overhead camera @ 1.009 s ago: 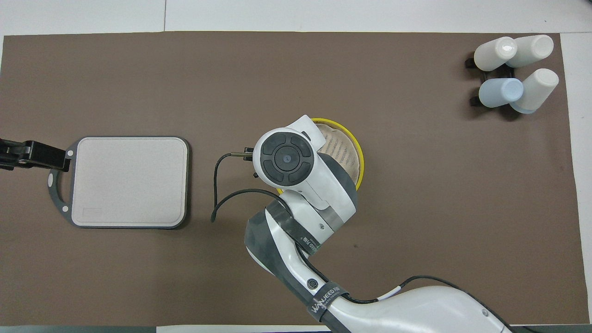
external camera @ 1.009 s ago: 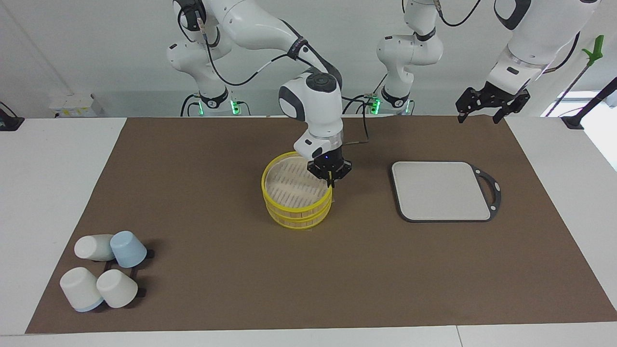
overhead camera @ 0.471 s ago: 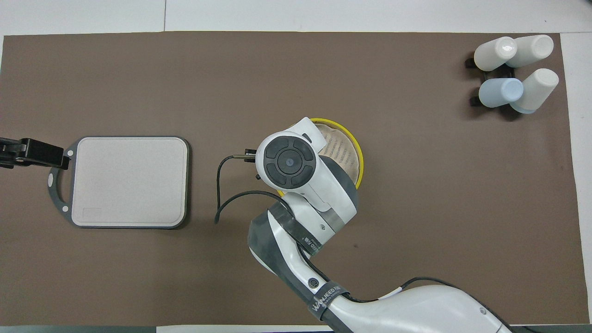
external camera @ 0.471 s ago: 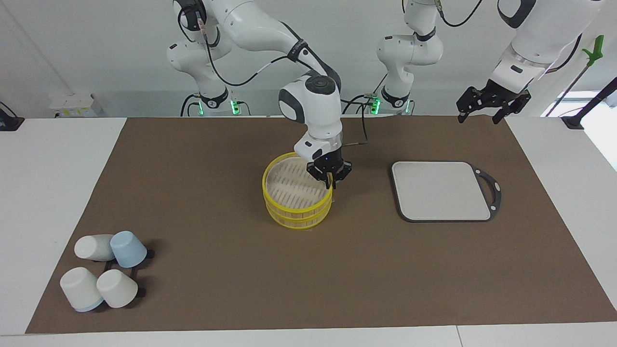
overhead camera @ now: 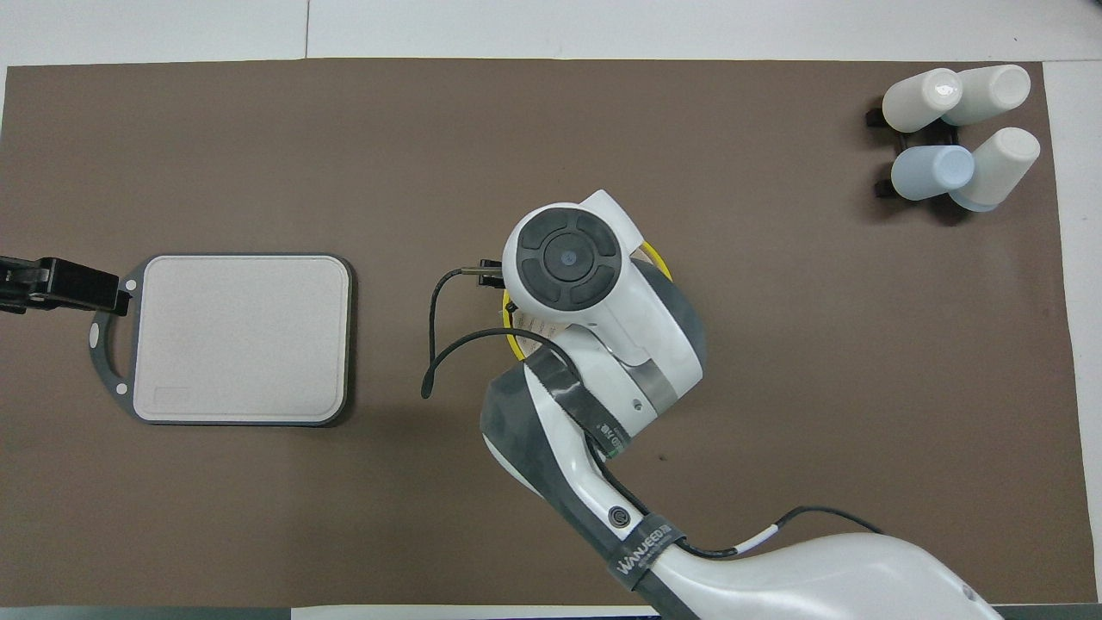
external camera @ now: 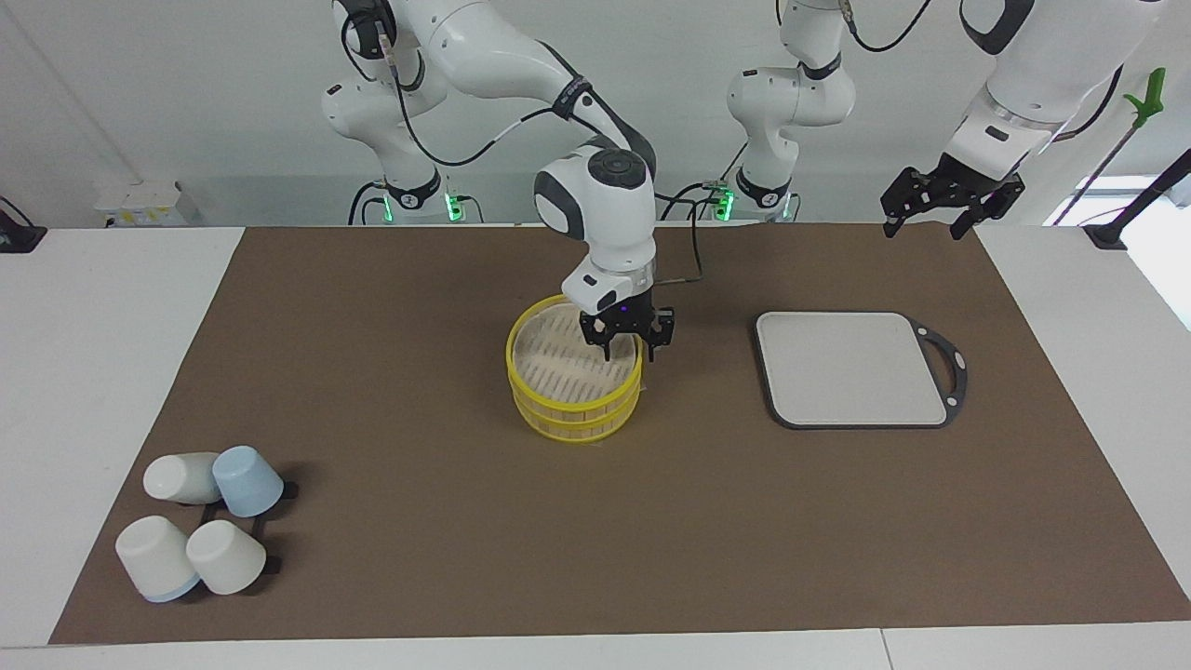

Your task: Place bun in steamer

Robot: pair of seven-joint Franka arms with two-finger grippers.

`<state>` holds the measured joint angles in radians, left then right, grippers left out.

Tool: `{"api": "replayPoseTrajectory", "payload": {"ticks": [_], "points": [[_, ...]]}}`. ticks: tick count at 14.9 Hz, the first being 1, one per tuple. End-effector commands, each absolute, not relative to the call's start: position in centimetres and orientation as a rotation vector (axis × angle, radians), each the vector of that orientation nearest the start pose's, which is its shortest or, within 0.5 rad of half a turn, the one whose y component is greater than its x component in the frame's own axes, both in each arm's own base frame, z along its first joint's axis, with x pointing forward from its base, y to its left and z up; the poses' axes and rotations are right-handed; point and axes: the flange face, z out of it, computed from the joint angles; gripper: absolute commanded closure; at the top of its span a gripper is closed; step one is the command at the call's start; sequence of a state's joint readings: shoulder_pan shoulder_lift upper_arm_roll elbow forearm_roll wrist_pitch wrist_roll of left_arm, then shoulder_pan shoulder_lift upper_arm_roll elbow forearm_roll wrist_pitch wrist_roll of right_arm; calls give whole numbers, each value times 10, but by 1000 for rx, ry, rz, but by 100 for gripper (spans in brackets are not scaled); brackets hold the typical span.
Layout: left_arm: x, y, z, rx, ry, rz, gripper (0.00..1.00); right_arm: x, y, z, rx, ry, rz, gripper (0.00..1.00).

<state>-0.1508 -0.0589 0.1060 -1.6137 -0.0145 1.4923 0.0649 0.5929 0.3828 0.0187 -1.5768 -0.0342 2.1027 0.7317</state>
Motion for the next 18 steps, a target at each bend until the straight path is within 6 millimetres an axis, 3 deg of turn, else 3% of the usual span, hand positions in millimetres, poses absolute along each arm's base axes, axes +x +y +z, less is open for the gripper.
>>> {"api": "replayPoseTrajectory", "payload": {"ticks": [1, 6, 10, 12, 15, 18], "points": [[524, -23, 634, -3165, 188, 105, 0, 577, 340, 463, -3090, 48, -200, 0], [524, -22, 633, -3166, 185, 104, 0, 596, 244, 497, -3145, -206, -110, 0], [524, -22, 633, -3164, 185, 104, 0, 596, 165, 527, -3158, -333, -17, 0], [524, -22, 633, -3164, 185, 104, 0, 586, 129, 543, -3161, -369, 68, 0], [525, -21, 633, -3164, 182, 97, 0, 567, 86, 559, -3170, -280, 93, 0], [525, -21, 633, -3164, 182, 97, 0, 548, 61, 564, -3165, -212, 102, 0]]}}
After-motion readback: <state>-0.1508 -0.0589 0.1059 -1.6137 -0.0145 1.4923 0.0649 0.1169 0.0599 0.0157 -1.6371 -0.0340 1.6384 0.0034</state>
